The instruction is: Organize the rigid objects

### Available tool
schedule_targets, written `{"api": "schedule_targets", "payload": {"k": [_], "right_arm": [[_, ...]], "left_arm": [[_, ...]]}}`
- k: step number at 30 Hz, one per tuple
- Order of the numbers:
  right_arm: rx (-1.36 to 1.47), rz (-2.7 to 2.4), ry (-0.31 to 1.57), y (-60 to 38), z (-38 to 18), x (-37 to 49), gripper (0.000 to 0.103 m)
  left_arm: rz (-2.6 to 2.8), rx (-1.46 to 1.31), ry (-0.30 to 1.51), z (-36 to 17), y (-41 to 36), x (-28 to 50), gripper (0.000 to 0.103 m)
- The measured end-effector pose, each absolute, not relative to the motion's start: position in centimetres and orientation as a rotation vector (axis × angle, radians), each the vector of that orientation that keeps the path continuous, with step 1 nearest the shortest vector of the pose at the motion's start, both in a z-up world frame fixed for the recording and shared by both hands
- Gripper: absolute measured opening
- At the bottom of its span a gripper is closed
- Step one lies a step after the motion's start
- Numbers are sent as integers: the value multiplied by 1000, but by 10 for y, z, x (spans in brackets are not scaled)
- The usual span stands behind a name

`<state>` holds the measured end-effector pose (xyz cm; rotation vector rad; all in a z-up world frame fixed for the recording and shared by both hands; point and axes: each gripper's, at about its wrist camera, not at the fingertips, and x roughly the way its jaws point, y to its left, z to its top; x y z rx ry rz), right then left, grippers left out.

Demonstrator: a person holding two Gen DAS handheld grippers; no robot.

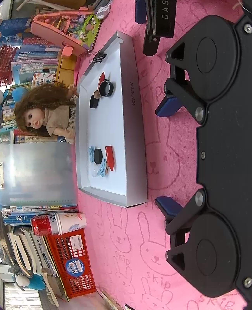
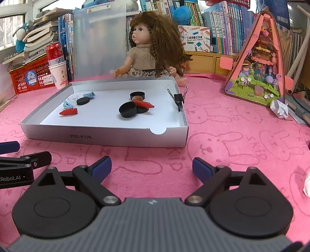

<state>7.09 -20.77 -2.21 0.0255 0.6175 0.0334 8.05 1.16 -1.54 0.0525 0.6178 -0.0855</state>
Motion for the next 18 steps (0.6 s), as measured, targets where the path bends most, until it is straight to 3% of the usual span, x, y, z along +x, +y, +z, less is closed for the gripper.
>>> {"api": "schedule_targets", "payload": {"k": [18], "right_arm": [[-7,5,667,-196,-25,83,100]], "left_arm": [[-55,25,651,-20,14,92,103]]}}
